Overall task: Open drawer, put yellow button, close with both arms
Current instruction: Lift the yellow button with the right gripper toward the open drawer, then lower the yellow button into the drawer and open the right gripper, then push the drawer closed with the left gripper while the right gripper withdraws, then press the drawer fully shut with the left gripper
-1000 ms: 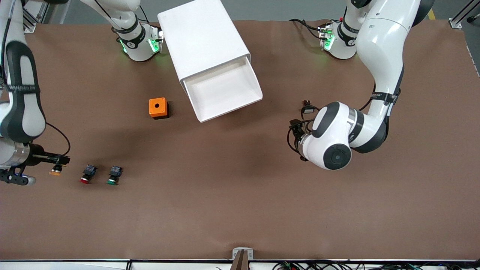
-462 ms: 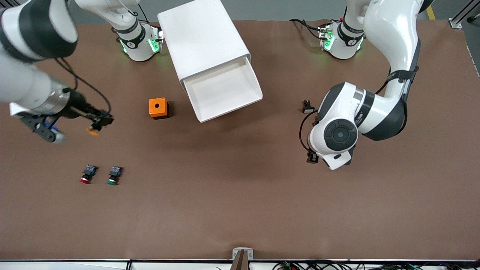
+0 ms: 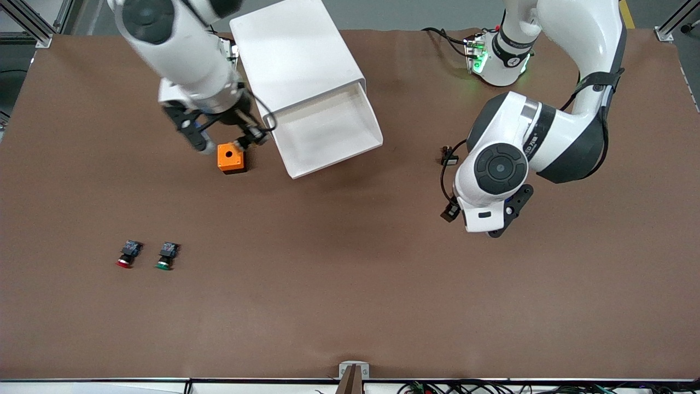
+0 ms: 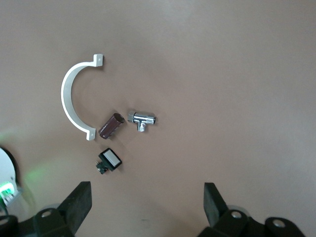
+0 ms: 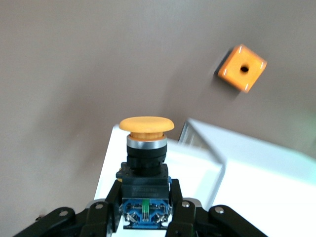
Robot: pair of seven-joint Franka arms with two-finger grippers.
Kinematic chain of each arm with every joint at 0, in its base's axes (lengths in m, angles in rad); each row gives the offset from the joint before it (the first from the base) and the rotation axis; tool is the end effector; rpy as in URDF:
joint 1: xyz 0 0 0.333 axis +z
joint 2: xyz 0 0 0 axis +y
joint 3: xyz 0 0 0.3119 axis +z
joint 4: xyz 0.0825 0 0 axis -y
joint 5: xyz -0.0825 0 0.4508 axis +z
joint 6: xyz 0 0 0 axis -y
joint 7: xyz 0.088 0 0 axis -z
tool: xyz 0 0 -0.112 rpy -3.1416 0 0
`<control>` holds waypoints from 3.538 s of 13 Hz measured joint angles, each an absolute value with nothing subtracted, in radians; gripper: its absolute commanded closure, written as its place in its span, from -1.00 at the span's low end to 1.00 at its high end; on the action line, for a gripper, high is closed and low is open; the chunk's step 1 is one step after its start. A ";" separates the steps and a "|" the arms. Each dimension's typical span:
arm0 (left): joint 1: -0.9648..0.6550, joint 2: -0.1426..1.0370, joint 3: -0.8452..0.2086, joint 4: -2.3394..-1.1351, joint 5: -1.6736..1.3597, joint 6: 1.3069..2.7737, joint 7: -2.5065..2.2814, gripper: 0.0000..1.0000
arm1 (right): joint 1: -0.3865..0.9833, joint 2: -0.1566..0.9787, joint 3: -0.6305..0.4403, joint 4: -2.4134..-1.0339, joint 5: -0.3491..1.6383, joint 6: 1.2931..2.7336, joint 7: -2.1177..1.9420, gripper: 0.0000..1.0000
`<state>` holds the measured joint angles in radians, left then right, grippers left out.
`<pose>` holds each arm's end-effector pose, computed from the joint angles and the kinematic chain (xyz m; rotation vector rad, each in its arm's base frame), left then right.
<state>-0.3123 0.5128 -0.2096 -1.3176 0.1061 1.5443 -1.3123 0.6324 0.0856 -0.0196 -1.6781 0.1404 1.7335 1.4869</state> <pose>0.6550 -0.3322 0.4020 -2.6881 -1.1216 0.2448 0.5253 0.3862 0.5176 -2.7857 1.3438 0.2066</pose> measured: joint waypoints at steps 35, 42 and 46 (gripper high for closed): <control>-0.507 0.607 -0.450 -1.445 -0.119 1.832 -1.212 -1.00 | 0.748 0.217 -0.062 -1.499 0.007 1.616 0.992 -1.00; -0.559 0.608 -0.450 -1.471 -0.216 1.827 -1.239 -1.00 | 0.437 0.216 -0.070 -1.435 -0.002 1.540 0.371 -1.00; -0.571 0.609 -0.450 -1.481 -0.254 1.827 -1.263 -1.00 | 0.235 0.216 -0.072 -1.433 -0.004 1.541 0.125 -1.00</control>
